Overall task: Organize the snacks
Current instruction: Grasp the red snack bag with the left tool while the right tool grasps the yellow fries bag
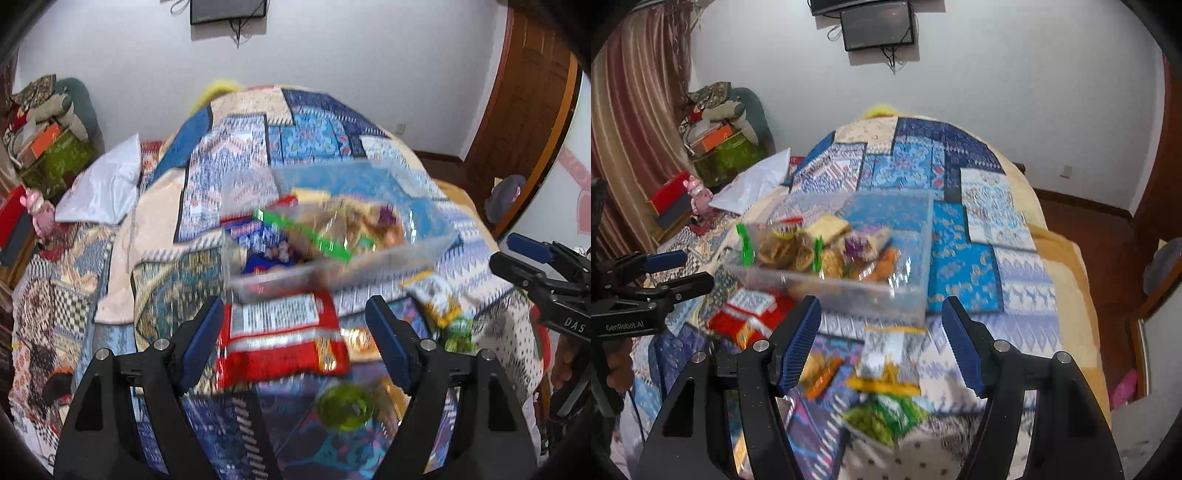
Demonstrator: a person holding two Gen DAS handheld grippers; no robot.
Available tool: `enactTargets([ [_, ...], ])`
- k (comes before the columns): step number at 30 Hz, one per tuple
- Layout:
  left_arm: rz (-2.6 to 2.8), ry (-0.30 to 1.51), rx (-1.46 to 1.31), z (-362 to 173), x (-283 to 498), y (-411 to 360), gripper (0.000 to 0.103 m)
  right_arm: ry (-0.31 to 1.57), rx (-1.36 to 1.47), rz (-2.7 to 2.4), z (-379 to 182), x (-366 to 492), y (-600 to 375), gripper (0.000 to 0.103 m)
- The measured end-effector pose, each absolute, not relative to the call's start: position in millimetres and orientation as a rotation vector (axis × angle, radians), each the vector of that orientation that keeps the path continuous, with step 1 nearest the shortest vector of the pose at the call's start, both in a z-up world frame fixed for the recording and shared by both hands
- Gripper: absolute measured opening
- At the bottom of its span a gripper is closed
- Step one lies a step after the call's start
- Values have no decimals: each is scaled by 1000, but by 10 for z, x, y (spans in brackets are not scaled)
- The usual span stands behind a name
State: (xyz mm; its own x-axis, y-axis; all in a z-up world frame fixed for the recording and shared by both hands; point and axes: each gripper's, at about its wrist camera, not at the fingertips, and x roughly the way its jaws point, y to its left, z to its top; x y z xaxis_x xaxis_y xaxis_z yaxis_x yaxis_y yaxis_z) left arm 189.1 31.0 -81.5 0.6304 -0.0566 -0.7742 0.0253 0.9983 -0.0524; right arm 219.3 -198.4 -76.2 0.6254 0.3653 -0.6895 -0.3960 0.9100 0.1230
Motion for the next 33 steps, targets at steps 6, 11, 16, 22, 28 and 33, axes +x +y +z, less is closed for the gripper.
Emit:
enactTargets([
  [6, -39, 958, -20, -1140, 1826, 343, 79, 841, -45, 421, -1002, 2096, -2056, 68],
  [11, -8, 1011, -35, -1423, 1889, 493, 79, 886, -41, 422, -1186, 2083, -2063, 68],
  [16, 13, 1030, -82, -1624, 1998, 638, 84, 912, -49, 423, -1312, 2131, -2018, 68],
  [22, -20, 1032, -139, -1800, 2120, 657, 102, 943, -35, 436, -1443, 2245, -1953, 68],
  [28, -47, 1047, -191, -1916, 2248, 646, 103, 971, -39, 447, -1579, 2300, -1859, 68],
  [33, -35, 1045, -133, -1956, 2347, 542, 103, 994, -20, 449, -1691, 2333, -1828, 68],
])
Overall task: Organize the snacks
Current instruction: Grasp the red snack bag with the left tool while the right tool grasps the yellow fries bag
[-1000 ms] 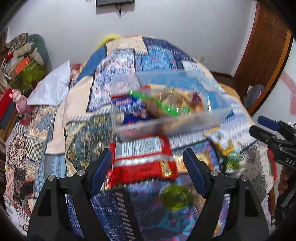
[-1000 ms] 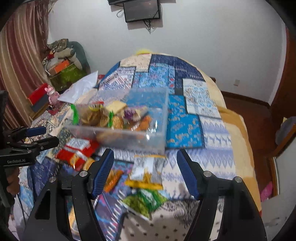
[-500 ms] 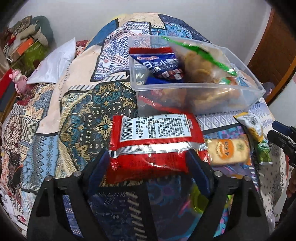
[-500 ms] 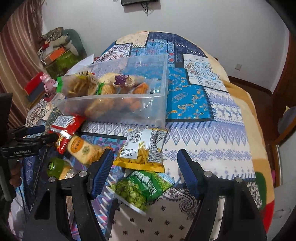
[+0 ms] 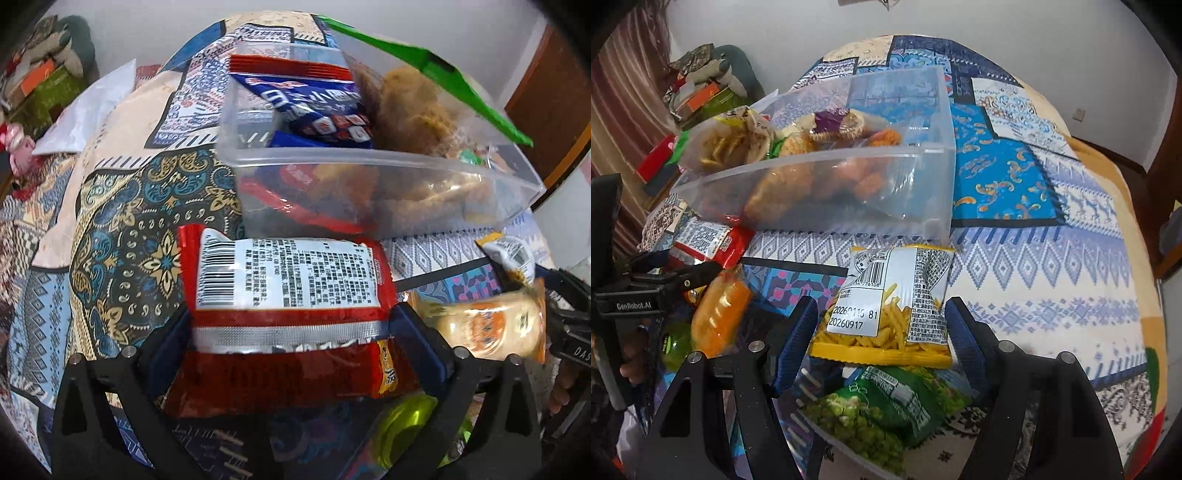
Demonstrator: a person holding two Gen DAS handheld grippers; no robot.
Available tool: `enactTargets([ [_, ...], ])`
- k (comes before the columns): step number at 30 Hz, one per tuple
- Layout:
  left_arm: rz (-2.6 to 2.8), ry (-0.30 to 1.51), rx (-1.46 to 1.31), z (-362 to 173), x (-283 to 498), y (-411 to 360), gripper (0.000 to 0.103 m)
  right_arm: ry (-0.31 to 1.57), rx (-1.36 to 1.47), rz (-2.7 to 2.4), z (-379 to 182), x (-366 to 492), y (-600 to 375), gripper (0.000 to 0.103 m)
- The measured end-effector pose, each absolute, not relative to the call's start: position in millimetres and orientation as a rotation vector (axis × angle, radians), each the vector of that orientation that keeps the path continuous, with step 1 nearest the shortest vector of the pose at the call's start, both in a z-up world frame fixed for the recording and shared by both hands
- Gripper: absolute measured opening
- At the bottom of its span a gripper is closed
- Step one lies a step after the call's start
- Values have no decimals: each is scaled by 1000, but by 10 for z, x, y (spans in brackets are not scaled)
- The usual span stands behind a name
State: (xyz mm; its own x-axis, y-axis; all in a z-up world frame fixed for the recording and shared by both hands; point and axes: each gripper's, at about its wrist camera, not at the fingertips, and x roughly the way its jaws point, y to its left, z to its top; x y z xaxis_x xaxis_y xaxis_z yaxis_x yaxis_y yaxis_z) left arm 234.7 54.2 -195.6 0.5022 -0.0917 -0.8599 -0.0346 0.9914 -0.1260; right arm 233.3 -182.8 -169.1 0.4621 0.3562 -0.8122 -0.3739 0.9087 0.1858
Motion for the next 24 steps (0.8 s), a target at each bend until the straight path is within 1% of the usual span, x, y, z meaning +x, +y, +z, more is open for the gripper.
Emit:
enactTargets([
  [2, -27, 1030, -112, -1966, 2346, 504, 102, 989, -12, 448, -1701, 2331, -1828, 67],
  [3, -30, 1022, -109, -1962, 2333, 495, 101, 985, -9, 448, -1695, 2333, -1834, 64],
  [8, -43, 1006, -93, -1899, 2208, 479, 82, 976, -12, 456, -1682, 2310, -1870, 62],
  [10, -58, 1003, -94, -1866, 2160, 478, 77, 969, -23, 451, -1673, 2279, -1894, 62],
  [17, -46, 990, -59, -1788, 1959, 491, 76, 949, -8, 440, -1579, 2191, -2038, 61],
  [24, -37, 925, -50, -1450, 1768, 509, 76, 890, -18, 427, -1308, 2106, -2080, 61],
])
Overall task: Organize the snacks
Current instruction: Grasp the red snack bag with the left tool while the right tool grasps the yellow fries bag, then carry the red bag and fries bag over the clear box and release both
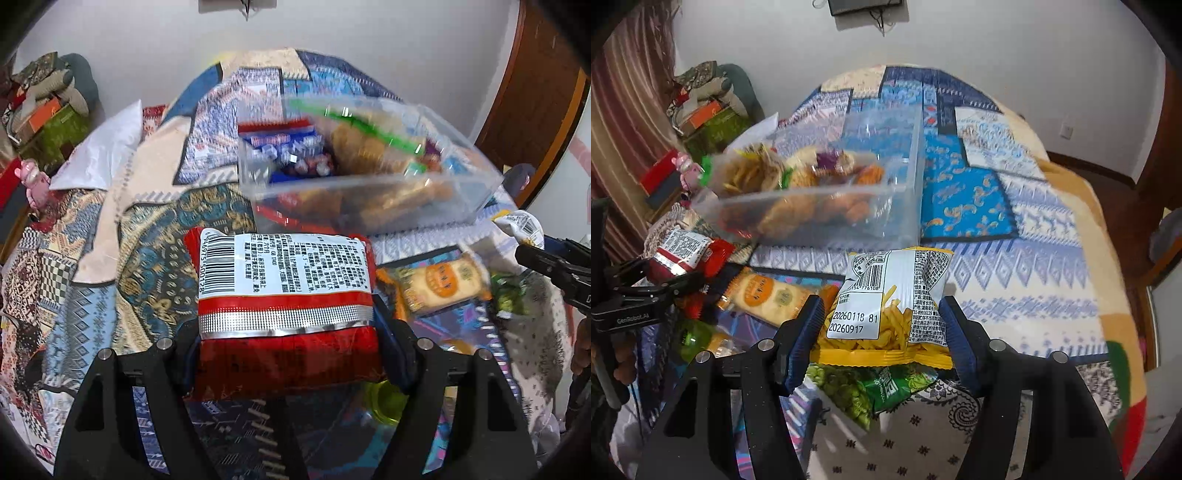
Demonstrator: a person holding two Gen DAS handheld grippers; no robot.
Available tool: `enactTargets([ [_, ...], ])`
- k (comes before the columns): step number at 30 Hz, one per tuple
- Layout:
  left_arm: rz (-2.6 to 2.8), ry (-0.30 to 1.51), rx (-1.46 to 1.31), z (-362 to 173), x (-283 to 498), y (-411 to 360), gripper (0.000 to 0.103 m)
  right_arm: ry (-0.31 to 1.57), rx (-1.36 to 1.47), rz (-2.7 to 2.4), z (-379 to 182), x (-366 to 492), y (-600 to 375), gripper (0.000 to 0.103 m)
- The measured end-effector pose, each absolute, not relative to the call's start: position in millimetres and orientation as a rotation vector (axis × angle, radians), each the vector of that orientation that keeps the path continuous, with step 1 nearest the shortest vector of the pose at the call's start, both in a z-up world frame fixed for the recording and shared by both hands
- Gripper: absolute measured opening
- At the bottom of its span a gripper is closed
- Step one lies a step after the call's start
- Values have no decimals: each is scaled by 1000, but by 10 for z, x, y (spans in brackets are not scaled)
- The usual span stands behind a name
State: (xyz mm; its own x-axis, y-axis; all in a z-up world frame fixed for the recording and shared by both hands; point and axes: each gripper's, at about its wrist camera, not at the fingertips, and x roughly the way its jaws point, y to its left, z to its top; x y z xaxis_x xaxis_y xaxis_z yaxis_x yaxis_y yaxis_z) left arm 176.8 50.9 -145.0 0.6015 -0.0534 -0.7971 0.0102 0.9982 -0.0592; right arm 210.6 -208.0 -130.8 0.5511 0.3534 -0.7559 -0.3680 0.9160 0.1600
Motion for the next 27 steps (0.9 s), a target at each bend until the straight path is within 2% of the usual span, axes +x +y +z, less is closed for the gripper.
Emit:
enactTargets([
  [16, -101, 743, -73, -508, 1969, 410, 76, 742, 9, 461, -717, 2224, -1939, 61],
  [27, -131, 748, -62, -503, 2433, 278, 76, 730, -6, 475, -728, 2573, -1711, 61],
])
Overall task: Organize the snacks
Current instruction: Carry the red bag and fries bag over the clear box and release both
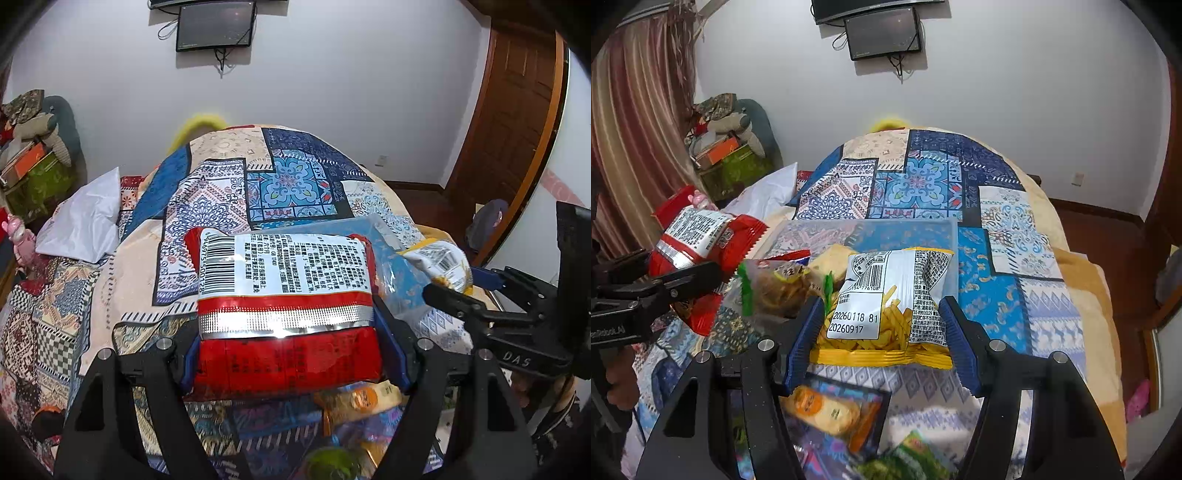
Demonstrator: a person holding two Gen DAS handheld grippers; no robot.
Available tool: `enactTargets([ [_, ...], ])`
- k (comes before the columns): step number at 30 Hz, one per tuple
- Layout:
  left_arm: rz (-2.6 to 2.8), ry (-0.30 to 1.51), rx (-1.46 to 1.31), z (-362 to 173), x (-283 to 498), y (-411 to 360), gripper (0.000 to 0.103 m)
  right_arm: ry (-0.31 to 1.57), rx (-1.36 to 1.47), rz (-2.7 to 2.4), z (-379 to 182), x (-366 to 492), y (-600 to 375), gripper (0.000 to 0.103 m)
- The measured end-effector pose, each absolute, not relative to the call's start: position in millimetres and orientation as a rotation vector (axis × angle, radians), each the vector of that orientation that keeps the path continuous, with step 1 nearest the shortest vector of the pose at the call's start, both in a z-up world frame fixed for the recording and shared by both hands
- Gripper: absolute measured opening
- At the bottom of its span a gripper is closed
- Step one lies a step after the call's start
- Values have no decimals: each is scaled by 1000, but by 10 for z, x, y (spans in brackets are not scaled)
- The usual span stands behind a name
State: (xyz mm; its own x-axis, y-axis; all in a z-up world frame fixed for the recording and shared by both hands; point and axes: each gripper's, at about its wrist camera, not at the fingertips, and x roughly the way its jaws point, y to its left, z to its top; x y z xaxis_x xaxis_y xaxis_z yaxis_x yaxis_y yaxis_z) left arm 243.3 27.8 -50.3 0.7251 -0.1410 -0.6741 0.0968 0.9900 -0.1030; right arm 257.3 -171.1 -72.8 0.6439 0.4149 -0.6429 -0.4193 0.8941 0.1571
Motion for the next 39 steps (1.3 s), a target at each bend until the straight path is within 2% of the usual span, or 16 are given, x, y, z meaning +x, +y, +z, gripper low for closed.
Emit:
enactTargets([
  [18, -133, 835, -128, -891, 3181, 249, 77, 778, -26, 452, -1051, 3163, -1541, 61],
  [30, -115, 857, -111, -891, 3194, 213, 82, 796, -57, 453, -1060, 3127, -1519, 65],
  [39, -118, 823, -110, -631, 2949, 219, 84, 773, -53, 463, -845, 2922, -1643, 69],
])
